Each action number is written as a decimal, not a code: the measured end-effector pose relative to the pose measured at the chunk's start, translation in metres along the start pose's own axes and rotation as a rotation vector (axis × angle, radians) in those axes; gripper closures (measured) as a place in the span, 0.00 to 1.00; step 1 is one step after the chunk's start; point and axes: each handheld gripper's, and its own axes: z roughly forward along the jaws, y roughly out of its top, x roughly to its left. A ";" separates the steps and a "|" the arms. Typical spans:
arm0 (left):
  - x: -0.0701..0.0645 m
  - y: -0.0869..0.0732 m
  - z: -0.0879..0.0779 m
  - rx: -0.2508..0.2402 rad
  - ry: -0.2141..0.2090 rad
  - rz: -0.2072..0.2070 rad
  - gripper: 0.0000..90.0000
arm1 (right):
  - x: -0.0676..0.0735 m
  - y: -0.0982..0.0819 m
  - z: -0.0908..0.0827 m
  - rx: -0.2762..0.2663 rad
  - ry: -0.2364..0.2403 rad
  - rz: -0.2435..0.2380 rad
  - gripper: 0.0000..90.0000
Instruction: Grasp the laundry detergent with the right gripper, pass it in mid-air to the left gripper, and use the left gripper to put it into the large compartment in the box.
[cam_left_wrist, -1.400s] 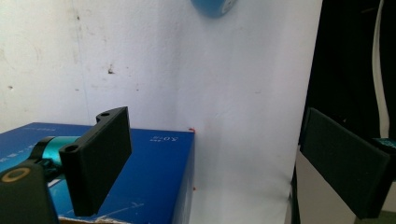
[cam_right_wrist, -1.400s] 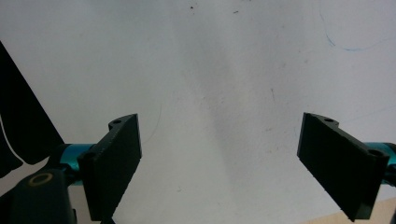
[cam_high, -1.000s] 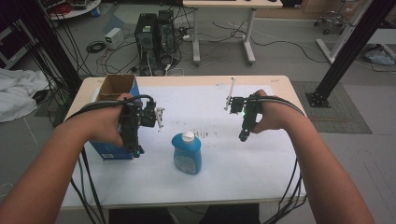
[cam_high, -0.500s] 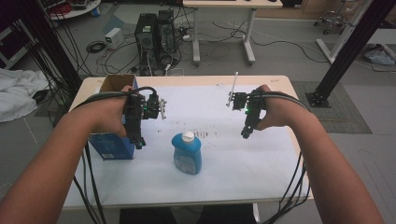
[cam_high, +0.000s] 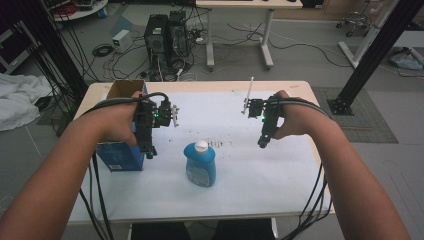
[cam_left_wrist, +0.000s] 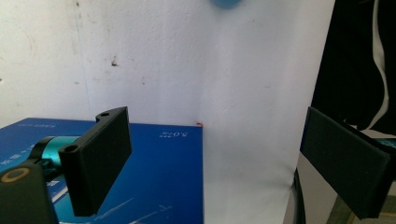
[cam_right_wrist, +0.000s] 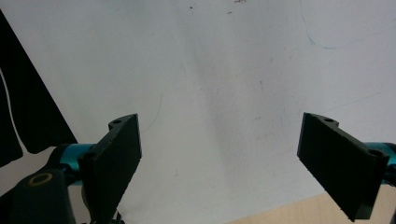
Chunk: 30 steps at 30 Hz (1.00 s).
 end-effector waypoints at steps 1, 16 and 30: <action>0.000 -0.001 0.000 0.001 0.001 0.000 0.10 | -0.001 0.000 0.000 -0.004 0.002 -0.006 0.14; 0.002 -0.010 0.009 -0.058 -0.018 -0.004 0.10 | 0.016 -0.006 -0.001 -0.062 0.023 0.001 0.14; -0.001 -0.012 0.013 -0.067 -0.024 0.000 0.10 | 0.029 -0.020 0.001 -0.179 0.067 0.018 0.14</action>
